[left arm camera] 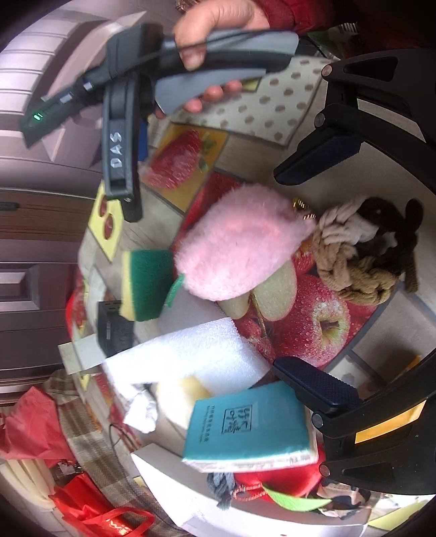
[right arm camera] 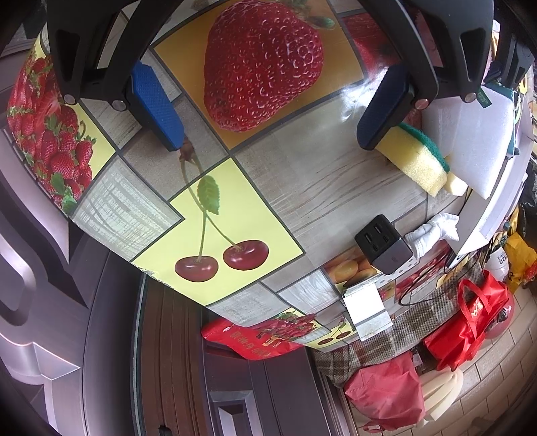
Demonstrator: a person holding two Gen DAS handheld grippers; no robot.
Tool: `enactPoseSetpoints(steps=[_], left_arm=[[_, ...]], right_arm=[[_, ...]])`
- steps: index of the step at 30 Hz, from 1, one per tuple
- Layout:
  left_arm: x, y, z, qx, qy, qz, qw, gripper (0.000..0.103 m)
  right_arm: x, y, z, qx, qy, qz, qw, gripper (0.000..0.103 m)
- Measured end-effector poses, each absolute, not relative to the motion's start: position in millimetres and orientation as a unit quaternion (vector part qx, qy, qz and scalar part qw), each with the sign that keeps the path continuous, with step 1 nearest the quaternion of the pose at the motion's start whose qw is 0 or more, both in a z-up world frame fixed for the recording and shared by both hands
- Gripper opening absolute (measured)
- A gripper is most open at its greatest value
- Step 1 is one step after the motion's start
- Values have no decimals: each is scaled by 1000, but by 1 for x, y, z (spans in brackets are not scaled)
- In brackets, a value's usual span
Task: Organize soft objects
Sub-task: 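Grasp the yellow tissue pack with the left tool while the right tool grasps the pink fluffy ball, then carry the yellow pack into the white box and release while the right tool drops the pink ball there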
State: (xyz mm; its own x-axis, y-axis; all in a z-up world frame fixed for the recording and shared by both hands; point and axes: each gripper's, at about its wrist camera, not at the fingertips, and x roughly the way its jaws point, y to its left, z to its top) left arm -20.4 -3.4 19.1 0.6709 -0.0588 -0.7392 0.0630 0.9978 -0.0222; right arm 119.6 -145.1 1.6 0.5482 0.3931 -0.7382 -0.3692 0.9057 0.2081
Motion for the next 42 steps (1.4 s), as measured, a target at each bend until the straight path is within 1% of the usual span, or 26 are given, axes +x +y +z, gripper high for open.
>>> enactPoseSetpoints(steps=[5, 7, 10, 13, 16, 18, 19, 22, 24, 26, 28, 29, 30, 35, 38, 40, 42], left_arm=[[-97, 15, 76, -46, 290, -59, 954, 103], [-116, 35, 85, -51, 278, -34, 959, 103], [-126, 65, 74, -52, 316, 25, 947, 103], [-120, 86, 49, -87, 377, 43, 921, 103], [-113, 84, 30, -117, 407, 32, 905, 101], [-105, 78, 22, -110, 423, 41, 898, 95], [-100, 79, 19, -113, 431, 45, 894, 94], [-87, 86, 9, -137, 448, 53, 882, 85], [-83, 90, 10, -136, 445, 62, 883, 84], [-80, 92, 10, -137, 445, 60, 883, 81], [-78, 91, 10, -122, 444, 62, 885, 71], [-78, 90, 10, -116, 442, 58, 888, 59], [-79, 89, 10, -114, 439, 49, 890, 53], [-94, 77, 11, -87, 420, 36, 903, 48], [-109, 70, 24, -51, 385, 53, 920, 48], [-116, 67, 32, -18, 365, 88, 927, 48], [-119, 72, 38, -12, 340, 114, 934, 48]], right_arm=[[116, -168, 7, 80, 398, 243, 881, 103], [111, -172, 13, 93, 377, 279, 878, 103], [95, -166, 26, 75, 333, 355, 870, 103], [68, -146, 40, 4, 295, 433, 851, 103], [37, -120, 46, -75, 276, 511, 811, 103], [18, -103, 43, -125, 271, 534, 791, 103], [12, -93, 41, -147, 271, 538, 784, 103], [10, -73, 31, -176, 292, 538, 771, 101], [13, -64, 24, -173, 316, 539, 761, 87], [16, -57, 17, -168, 339, 538, 754, 79], [19, -53, 9, -168, 357, 532, 749, 70], [21, -52, 5, -168, 368, 531, 744, 56], [23, -52, 1, -166, 379, 532, 739, 44], [22, -66, 6, -151, 366, 533, 747, 42], [28, -83, 16, -123, 350, 530, 762, 42], [29, -95, 27, -106, 329, 532, 773, 42], [28, -105, 39, -92, 298, 531, 788, 42]])
